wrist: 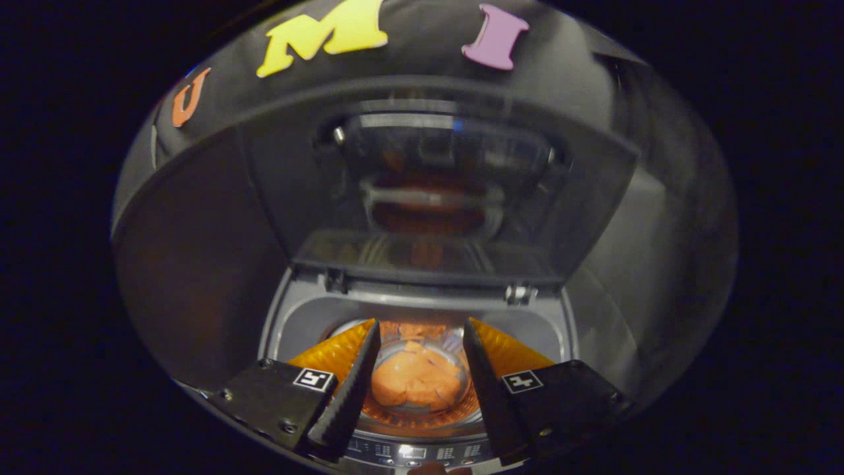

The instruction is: Put the clothes into the washing machine and then close the washing machine lid.

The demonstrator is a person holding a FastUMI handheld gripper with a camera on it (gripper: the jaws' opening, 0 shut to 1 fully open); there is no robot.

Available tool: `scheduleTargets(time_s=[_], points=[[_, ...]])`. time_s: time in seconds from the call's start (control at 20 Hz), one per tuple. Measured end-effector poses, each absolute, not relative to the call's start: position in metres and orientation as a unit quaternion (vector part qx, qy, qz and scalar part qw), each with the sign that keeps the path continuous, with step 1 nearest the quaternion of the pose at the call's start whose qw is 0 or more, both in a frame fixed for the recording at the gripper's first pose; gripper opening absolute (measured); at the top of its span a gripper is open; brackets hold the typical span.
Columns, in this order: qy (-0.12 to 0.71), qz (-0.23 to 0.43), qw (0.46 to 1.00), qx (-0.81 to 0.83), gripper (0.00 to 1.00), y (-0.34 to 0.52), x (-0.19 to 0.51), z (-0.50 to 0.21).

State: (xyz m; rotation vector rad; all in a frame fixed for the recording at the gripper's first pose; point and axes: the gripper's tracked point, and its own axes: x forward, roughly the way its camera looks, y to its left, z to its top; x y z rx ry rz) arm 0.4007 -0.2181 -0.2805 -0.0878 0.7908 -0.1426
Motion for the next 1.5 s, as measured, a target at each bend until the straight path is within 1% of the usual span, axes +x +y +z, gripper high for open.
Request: scheduleTargets(time_s=[0.1,0.3,0.4,0.5,0.6,0.8,1.05,1.1,1.3,1.5], points=[[0.328,-0.044,0.943,-0.046,0.79,-0.205,0.416,-0.229],[0.244,-0.021,0.969,-0.039,0.80,-0.196,0.441,-0.139],[0.222,-0.012,0.975,-0.001,0.81,-0.191,0.462,-0.113],[0.224,-0.021,0.974,0.028,0.86,-0.198,0.487,-0.103],[0.248,-0.037,0.968,0.031,0.90,-0.204,0.512,-0.109],[0.306,-0.046,0.950,0.032,0.89,-0.203,0.549,-0.147],[0.361,-0.053,0.930,0.047,0.89,-0.205,0.556,-0.189],[0.352,-0.056,0.933,0.037,0.89,-0.207,0.559,-0.189],[0.363,-0.055,0.930,0.010,0.90,-0.209,0.560,-0.194],[0.365,-0.039,0.930,0.009,0.90,-0.207,0.558,-0.196]])
